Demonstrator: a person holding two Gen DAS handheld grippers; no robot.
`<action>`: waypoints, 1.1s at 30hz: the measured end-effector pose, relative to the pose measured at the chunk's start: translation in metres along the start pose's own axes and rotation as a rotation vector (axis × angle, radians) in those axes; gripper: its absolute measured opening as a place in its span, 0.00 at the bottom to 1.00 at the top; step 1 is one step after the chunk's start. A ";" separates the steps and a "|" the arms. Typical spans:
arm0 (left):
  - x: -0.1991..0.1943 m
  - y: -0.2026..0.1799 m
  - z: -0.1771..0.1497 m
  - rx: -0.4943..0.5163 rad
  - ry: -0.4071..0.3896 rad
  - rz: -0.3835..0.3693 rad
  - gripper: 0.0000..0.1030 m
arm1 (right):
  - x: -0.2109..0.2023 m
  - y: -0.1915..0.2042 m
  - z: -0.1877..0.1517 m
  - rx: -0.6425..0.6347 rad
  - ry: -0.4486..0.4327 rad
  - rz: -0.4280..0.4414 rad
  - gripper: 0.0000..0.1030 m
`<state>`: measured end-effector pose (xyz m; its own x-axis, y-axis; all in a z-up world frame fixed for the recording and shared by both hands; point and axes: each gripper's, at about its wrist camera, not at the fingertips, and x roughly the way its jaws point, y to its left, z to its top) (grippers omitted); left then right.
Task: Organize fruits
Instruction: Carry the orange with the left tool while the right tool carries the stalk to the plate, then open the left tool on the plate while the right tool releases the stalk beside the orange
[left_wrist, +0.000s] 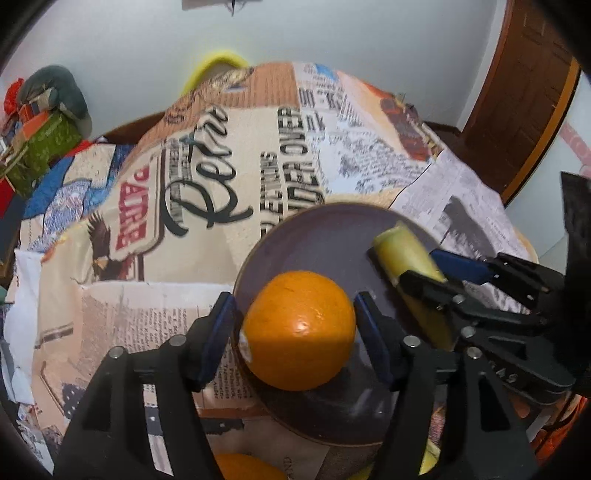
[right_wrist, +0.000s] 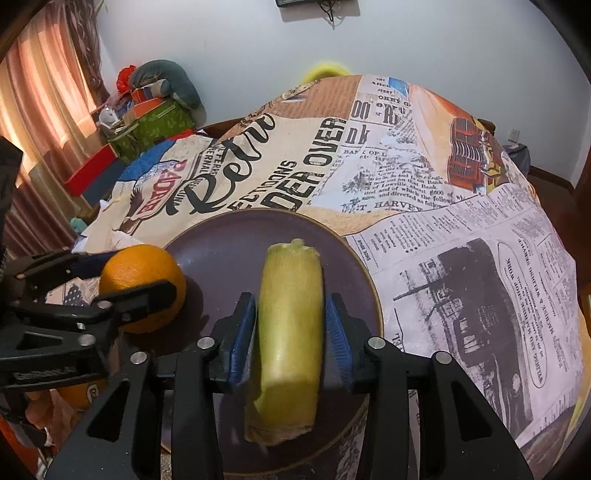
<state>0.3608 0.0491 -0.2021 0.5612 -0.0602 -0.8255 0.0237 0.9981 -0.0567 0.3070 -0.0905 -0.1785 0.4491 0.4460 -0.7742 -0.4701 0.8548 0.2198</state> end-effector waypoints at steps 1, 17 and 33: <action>-0.005 -0.001 0.001 0.001 -0.015 0.007 0.68 | -0.001 0.001 0.001 -0.002 -0.003 -0.005 0.41; -0.089 0.007 -0.019 -0.027 -0.158 0.053 0.69 | -0.084 0.021 -0.011 -0.008 -0.135 -0.023 0.49; -0.137 0.011 -0.080 -0.022 -0.189 0.105 0.82 | -0.115 0.032 -0.062 0.010 -0.121 -0.030 0.54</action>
<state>0.2177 0.0676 -0.1344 0.7047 0.0494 -0.7078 -0.0597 0.9982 0.0101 0.1931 -0.1306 -0.1190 0.5511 0.4485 -0.7036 -0.4480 0.8704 0.2039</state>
